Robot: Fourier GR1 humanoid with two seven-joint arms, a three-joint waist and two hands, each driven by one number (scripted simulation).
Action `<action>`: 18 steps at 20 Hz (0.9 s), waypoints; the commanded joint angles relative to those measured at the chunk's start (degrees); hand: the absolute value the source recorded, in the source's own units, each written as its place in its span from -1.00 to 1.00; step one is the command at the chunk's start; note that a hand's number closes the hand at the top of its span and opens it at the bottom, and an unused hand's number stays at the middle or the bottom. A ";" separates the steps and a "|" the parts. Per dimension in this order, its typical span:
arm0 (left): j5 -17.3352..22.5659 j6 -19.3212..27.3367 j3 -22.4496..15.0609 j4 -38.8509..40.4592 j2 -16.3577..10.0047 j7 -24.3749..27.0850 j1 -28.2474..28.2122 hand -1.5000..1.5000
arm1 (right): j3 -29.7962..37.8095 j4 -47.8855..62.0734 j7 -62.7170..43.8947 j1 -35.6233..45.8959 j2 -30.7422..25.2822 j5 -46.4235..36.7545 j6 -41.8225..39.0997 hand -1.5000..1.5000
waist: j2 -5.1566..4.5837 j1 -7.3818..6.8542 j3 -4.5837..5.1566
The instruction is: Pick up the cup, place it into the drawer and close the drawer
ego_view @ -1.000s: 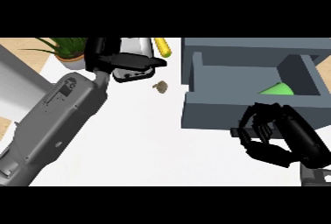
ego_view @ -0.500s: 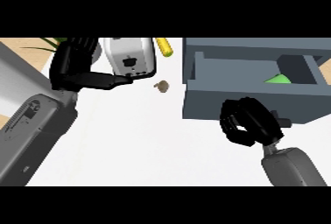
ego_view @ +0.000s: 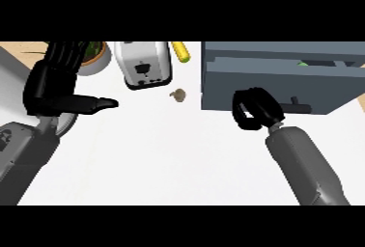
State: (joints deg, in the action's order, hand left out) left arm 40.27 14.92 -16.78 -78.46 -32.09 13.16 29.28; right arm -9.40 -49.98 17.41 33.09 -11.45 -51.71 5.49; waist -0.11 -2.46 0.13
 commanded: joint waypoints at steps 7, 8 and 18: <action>-0.32 -5.60 2.31 0.38 -0.73 2.14 -3.79 -1.00 | 8.78 27.81 4.51 20.47 -1.72 2.20 -0.92 1.00 | -1.37 -1.38 -0.24; -0.72 -5.40 2.17 -1.77 -0.80 3.29 -5.66 -1.00 | 9.50 29.62 5.54 19.78 -2.65 2.49 -0.24 1.00 | -1.44 -2.13 -0.26; 0.18 -7.83 1.48 -0.27 1.24 2.51 -4.80 -1.00 | 12.75 32.80 9.62 22.69 -7.62 5.07 -3.57 1.00 | -2.83 -3.11 -0.34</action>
State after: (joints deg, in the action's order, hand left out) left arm 40.86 7.35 -14.52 -79.74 -32.24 15.38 24.19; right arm -0.75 -21.94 32.11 49.95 -14.14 -47.90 1.15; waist -0.35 -4.70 0.40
